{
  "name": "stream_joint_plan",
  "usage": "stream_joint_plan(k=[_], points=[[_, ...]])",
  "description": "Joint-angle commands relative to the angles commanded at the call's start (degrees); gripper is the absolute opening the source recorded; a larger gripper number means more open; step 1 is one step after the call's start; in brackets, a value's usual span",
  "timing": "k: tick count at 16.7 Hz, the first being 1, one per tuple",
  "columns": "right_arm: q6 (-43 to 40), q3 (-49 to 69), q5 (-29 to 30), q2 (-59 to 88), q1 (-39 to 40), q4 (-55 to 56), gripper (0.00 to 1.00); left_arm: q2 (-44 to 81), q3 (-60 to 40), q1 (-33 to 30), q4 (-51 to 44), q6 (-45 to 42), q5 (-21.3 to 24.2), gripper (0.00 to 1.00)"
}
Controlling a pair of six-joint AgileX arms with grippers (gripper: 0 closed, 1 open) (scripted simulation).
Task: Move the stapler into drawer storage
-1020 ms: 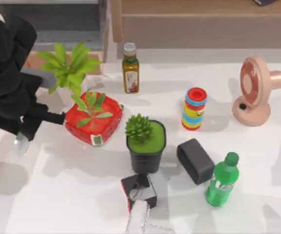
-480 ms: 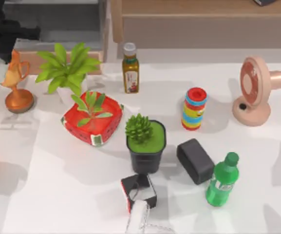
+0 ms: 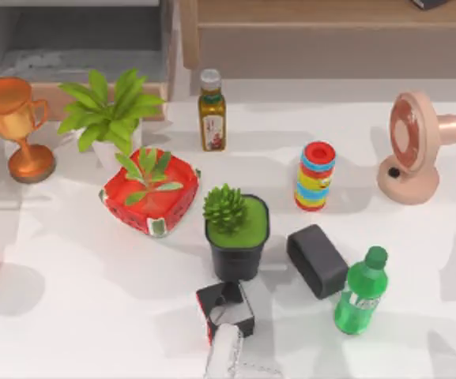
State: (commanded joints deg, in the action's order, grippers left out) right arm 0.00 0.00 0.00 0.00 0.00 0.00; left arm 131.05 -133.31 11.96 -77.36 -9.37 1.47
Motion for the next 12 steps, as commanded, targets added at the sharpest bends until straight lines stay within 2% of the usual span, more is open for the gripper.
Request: stream_joint_plan(k=[5,8,12], points=[[0.0,0.0,0.0,0.0,0.0,0.0,1.0,15.64,-13.22,7.03,-5.11,-7.18,0.43,0.0],[0.0,0.0,0.0,0.0,0.0,0.0,1.0,21.67,-16.77,7.5,-8.51,-11.1,0.2,0.0],[0.0,0.0,0.0,0.0,0.0,0.0,1.0,22.91,-17.39,7.41,-9.68,-12.18,0.02,0.0]])
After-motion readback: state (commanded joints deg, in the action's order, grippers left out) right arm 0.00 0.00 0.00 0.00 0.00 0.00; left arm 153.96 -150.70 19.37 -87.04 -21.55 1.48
